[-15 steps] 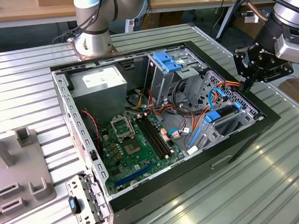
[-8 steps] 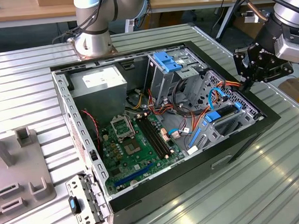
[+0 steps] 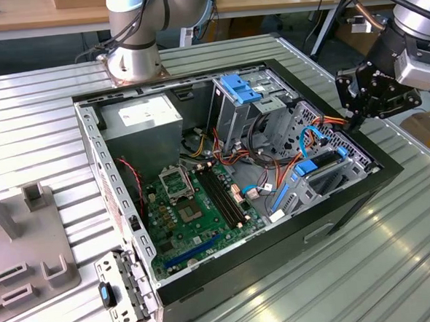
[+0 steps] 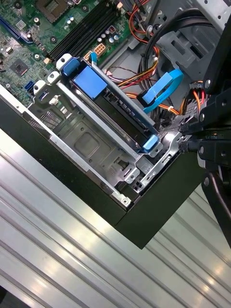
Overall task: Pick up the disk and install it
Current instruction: 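Insert the first disk wire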
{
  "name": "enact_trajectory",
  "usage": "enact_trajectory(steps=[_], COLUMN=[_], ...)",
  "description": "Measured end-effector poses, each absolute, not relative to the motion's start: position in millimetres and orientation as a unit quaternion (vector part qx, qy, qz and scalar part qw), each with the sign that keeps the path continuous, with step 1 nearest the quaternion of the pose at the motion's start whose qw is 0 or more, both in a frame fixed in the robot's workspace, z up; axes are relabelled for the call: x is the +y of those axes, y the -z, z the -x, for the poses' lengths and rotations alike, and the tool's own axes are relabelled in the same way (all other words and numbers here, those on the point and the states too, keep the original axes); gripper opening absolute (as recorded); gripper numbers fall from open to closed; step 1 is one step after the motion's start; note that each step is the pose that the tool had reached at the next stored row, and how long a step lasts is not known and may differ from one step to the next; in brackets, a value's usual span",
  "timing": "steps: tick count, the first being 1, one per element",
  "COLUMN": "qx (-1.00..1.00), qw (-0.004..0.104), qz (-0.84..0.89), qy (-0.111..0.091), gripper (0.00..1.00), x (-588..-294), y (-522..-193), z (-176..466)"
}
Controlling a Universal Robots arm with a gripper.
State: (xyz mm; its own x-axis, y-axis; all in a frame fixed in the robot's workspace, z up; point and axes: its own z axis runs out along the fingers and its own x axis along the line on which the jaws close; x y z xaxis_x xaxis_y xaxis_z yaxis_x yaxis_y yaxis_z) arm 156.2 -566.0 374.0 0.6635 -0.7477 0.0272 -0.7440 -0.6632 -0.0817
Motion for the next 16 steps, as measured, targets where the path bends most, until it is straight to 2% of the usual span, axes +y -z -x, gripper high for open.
enact_trajectory(steps=[16], qx=[0.441], qw=[0.031], qz=[0.896], qy=[0.030], gripper=[0.16], x=[-566.2], y=[-374.0], z=[-130.2])
